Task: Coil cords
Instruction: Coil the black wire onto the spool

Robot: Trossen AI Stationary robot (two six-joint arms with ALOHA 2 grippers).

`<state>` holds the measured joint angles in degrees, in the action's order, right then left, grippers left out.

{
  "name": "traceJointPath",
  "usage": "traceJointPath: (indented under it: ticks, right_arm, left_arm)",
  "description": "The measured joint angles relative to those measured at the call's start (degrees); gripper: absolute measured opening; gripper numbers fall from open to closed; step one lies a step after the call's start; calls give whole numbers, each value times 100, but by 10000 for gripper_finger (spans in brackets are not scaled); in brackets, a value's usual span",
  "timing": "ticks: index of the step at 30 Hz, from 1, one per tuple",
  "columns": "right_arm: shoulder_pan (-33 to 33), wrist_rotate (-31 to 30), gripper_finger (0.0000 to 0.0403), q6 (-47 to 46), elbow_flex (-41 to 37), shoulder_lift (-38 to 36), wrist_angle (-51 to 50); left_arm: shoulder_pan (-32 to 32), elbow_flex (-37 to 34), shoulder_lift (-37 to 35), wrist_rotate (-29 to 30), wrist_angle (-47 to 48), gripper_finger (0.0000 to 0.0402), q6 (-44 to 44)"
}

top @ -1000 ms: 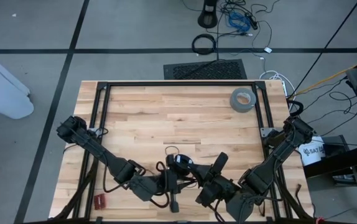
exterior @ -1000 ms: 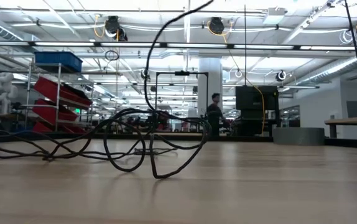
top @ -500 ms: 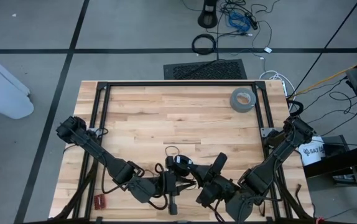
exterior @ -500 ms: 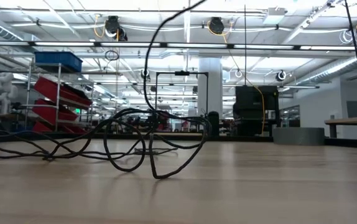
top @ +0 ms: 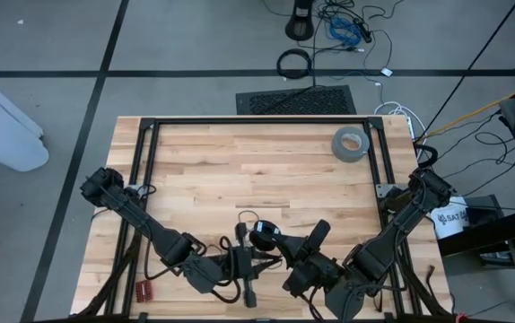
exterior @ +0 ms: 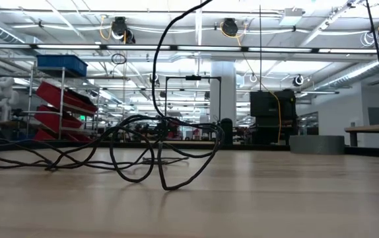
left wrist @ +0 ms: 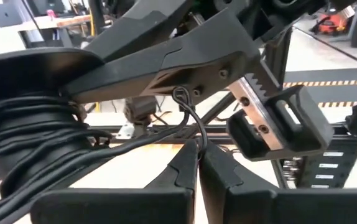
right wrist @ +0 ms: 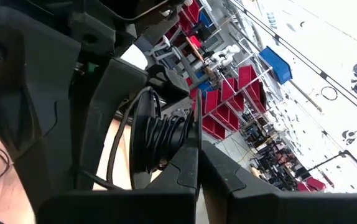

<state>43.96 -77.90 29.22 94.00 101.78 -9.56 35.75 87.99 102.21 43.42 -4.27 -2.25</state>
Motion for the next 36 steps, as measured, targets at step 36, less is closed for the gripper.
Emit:
traceJointPath:
  ticks: [36]
  right_arm:
    - [-2,220,0,-181,-4,-4,-168]
  left_arm:
    - [165,555,4,194,1601,12,-570]
